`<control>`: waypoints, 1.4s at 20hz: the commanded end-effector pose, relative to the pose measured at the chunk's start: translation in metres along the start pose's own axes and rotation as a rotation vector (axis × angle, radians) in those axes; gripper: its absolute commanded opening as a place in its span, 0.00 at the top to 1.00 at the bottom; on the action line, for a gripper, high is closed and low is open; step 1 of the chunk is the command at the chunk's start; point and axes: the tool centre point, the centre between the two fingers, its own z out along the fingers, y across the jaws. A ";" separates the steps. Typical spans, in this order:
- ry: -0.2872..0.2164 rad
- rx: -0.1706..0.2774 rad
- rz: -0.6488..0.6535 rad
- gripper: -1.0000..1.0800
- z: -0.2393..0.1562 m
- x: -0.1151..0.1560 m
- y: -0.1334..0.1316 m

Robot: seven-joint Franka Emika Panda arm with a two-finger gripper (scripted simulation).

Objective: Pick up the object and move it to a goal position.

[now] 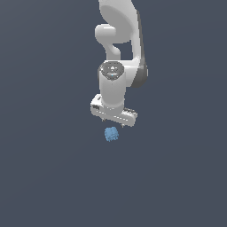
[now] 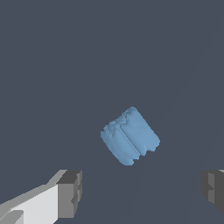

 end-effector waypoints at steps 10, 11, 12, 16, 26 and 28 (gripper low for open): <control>0.005 0.009 0.333 0.04 0.019 0.003 0.001; 0.005 0.010 0.361 0.04 0.020 0.004 0.001; 0.006 0.010 0.390 0.04 0.022 0.004 0.001; 0.009 0.012 0.505 0.04 0.028 0.005 0.002; 0.017 0.017 0.770 0.04 0.042 0.008 0.005; 0.019 0.018 0.809 0.04 0.044 0.008 0.005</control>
